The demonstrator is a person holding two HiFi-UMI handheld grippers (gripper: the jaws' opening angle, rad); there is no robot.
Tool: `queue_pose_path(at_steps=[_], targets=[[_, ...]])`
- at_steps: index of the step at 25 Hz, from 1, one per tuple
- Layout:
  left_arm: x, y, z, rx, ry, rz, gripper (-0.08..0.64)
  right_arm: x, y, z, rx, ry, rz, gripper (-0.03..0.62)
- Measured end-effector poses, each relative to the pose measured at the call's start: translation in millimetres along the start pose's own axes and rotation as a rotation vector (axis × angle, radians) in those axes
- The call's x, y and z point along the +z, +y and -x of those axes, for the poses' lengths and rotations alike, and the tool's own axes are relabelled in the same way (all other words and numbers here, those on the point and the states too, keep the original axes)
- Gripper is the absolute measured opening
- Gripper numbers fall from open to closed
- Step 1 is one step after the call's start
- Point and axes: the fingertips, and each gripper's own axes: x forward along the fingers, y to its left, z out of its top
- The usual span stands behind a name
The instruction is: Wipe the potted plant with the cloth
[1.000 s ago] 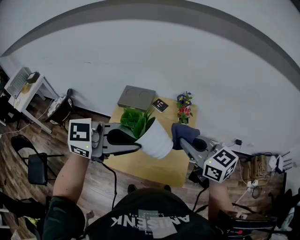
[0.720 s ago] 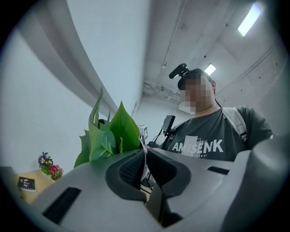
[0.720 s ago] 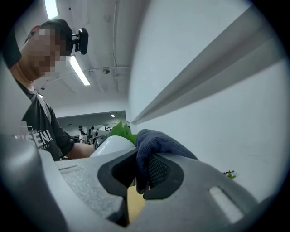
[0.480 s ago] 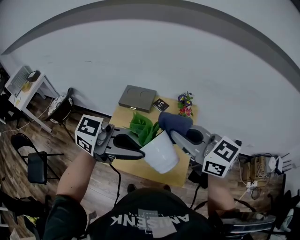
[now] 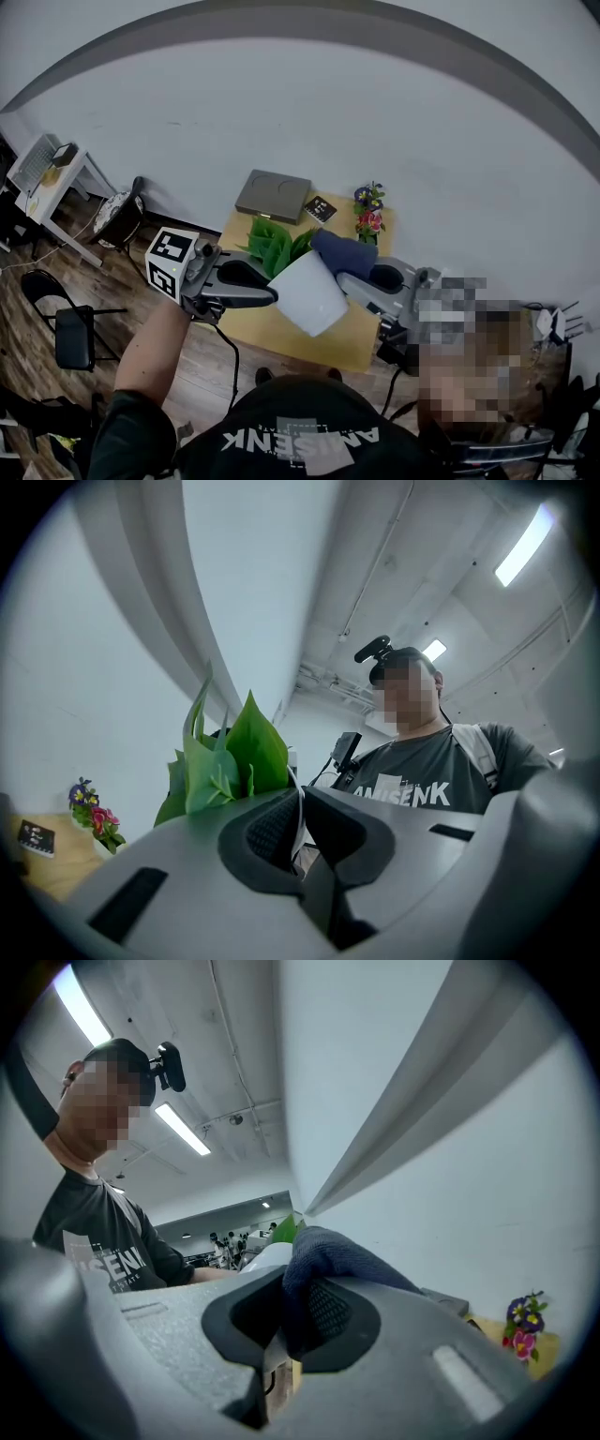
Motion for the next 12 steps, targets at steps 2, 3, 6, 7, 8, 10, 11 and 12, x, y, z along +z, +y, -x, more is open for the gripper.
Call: queue_pose_path(at_steps=[2,3,6,7,8,10,11,12], targets=[[-0.4,6.4,4.7,0.015,-0.005,0.006,0.020,-3.8,1.1,2.5,0.004,0.009,-0.001,0.028],[-0.5,9.8,7.0,0.024,-0.008,0.009,0.020,-5.6,1.6,4.3,0.006,0.013,-0.002,0.028],[0.4,21.8,14.0,0.061,-0.018,0.012,0.020,-10.7,1.5,10.4,0.007,0.024,-0.004,0.028],[0.8,25.4,16.5,0.072,-0.022,0.014,0.020,-13.0,1.2,12.3,0.007,0.028,-0.007,0.028],[1.1,28.6,19.1,0.081,-0.026,0.015,0.020,-15.7,1.2,14.1,0.006,0.033,-0.010,0.028],[1.5,34.0,23.5,0.104,-0.031,0.012,0.020,-21.9,1.5,17.6,0.003,0.048,-0.016,0.028],[1.7,36.7,25.5,0.118,-0.033,0.010,0.020,-24.8,1.8,19.4,0.001,0.054,-0.018,0.028],[1.9,39.1,27.2,0.132,-0.036,0.007,0.020,-27.0,1.9,21.6,-0.002,0.058,-0.020,0.028]])
